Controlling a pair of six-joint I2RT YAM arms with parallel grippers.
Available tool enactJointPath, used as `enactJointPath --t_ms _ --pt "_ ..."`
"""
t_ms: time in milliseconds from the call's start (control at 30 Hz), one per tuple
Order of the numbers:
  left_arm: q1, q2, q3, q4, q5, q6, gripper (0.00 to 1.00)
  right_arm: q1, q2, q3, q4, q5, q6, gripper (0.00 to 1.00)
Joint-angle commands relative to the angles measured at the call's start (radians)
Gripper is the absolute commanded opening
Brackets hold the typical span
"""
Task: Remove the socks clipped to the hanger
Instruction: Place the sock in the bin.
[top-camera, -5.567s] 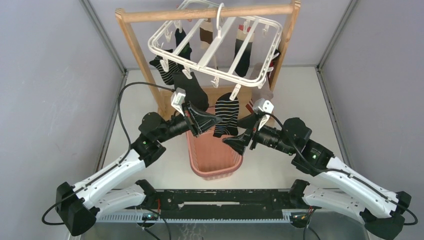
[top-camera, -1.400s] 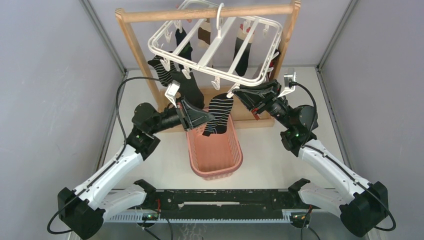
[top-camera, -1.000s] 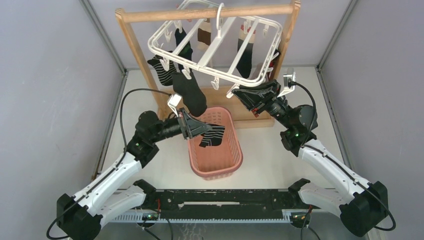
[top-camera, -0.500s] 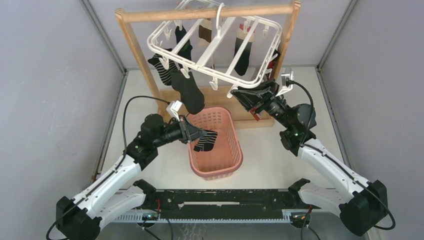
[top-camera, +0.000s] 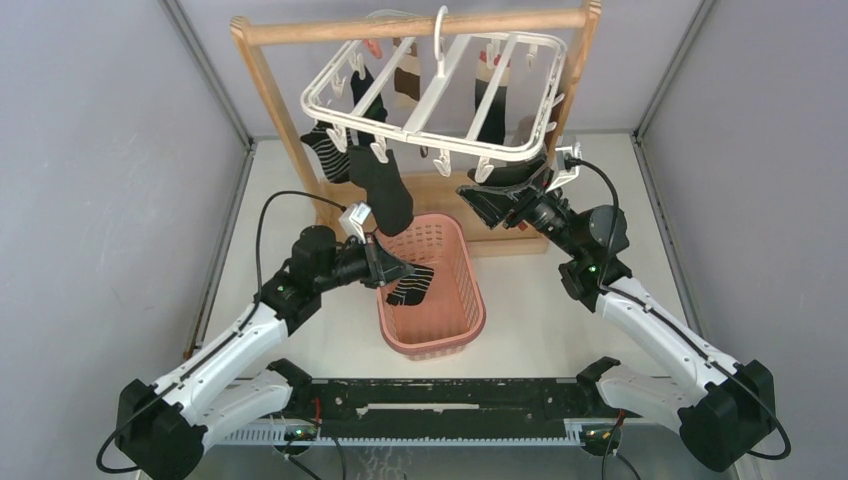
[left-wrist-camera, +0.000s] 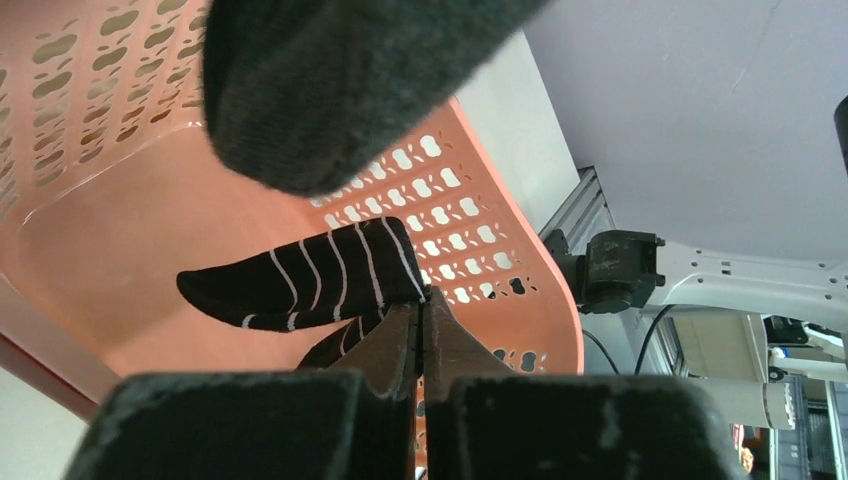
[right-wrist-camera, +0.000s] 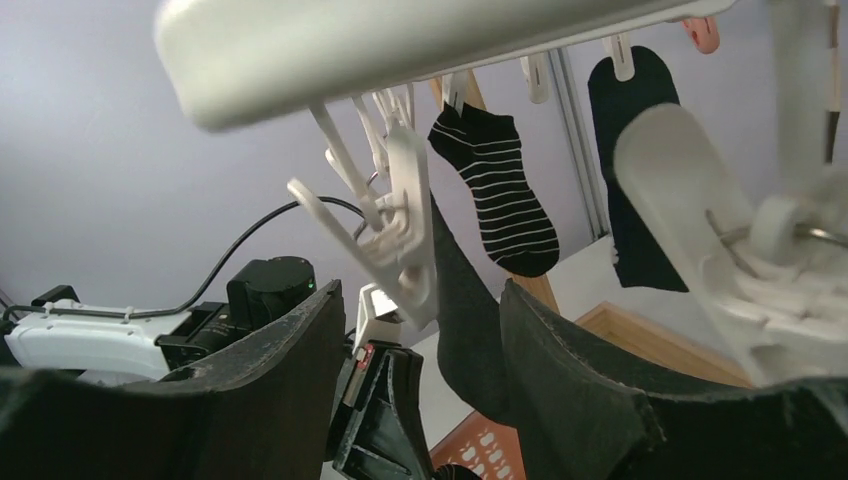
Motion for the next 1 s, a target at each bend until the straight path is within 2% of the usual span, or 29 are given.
enactJointPath --t_ms 0,400,633,767,800,900,933,967 --pt "-0.001 0.015 0.022 0.008 -0.011 0.036 0.00 0.002 -0.021 0.016 0.003 0.012 -0.015 0.66" --pt "-0.012 0.052 0.039 -0.038 -0.045 0.069 0.21 0.005 -0.054 -0.042 -0.026 0.017 -0.041 0.68" --pt "-0.017 0.056 0.050 -0.060 -0.057 0.080 0.39 0.004 -0.068 -0.073 -0.038 0.019 -0.055 0.68" --pt "-0.019 0.056 0.060 -0.069 -0.061 0.085 0.46 0.003 -0.074 -0.080 -0.048 0.017 -0.063 0.69" --pt "-0.021 0.056 0.062 -0.073 -0.064 0.086 0.49 0.003 -0.075 -0.082 -0.051 0.017 -0.065 0.69" --pt "-0.025 0.055 0.072 -0.090 -0.074 0.094 0.93 0.004 -0.075 -0.086 -0.060 0.017 -0.071 0.69" --pt "-0.025 0.054 0.074 -0.096 -0.078 0.097 0.99 0.005 -0.075 -0.087 -0.062 0.016 -0.073 0.69" --pt "-0.025 0.053 0.076 -0.101 -0.081 0.098 1.00 0.004 -0.074 -0.088 -0.064 0.015 -0.075 0.69"
